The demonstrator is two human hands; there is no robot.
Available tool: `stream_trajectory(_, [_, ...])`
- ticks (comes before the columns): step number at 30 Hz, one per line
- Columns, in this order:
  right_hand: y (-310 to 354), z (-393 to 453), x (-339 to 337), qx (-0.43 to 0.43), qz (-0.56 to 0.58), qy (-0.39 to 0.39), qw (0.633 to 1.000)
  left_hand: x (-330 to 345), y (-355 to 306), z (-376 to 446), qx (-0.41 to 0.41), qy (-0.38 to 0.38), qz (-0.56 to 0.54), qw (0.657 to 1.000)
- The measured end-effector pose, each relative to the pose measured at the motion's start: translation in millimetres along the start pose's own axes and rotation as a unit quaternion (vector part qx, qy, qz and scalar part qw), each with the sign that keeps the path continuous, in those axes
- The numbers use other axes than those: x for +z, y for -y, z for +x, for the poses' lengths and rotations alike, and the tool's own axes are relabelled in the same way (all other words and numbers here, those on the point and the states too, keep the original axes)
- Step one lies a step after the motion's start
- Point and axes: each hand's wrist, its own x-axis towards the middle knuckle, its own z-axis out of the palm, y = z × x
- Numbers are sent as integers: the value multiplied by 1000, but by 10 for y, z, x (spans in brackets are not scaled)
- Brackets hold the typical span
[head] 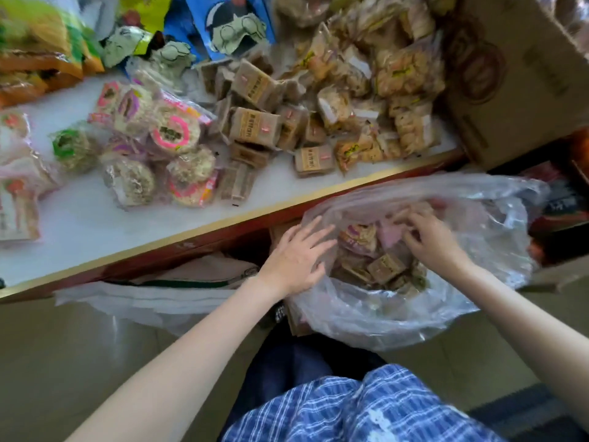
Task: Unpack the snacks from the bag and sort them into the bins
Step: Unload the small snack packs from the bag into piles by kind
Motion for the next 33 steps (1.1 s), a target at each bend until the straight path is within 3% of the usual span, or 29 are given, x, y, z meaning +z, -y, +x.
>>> stream_trajectory(3, [-344, 69, 212, 67, 25, 84, 994, 25, -109, 202, -71, 93, 76, 990])
stream_trajectory(5, [-446, 175, 401, 72, 22, 99, 992, 65, -155, 287, -104, 127, 95, 982])
stream_trajectory(8, [-464, 327, 635, 133, 16, 53, 990, 138, -212, 331, -150, 145, 89, 974])
stream_trajectory(10, [-422, 396, 701, 225, 154, -8, 962, 162, -242, 330, -176, 145, 89, 970])
stream_trajectory(11, [-390, 442, 709, 271, 272, -41, 923, 172, -252, 324, -186, 146, 89, 968])
stream_trajectory(13, [-362, 540, 691, 342, 502, -94, 789, 193, -252, 302, -201, 145, 85, 965])
stream_trajectory(14, [-389, 577, 679, 356, 570, -94, 735, 200, -251, 291, -206, 143, 81, 965])
stream_trajectory(15, [-440, 615, 655, 350, 609, -83, 707, 206, -250, 281, -207, 138, 78, 965])
stream_trajectory(19, [-465, 799, 574, 277, 678, -59, 678, 202, -266, 259, -209, 106, 68, 970])
stream_trajectory(26, [-400, 790, 558, 343, 640, -59, 685, 167, -296, 165, -227, 107, 61, 966])
stream_trajectory(28, [-308, 535, 521, 357, 649, -54, 670, 157, -319, 157, -238, 113, 59, 963])
stream_trajectory(33, [-191, -79, 377, 277, 703, 77, 650, 230, -358, 136, -248, 130, 32, 960])
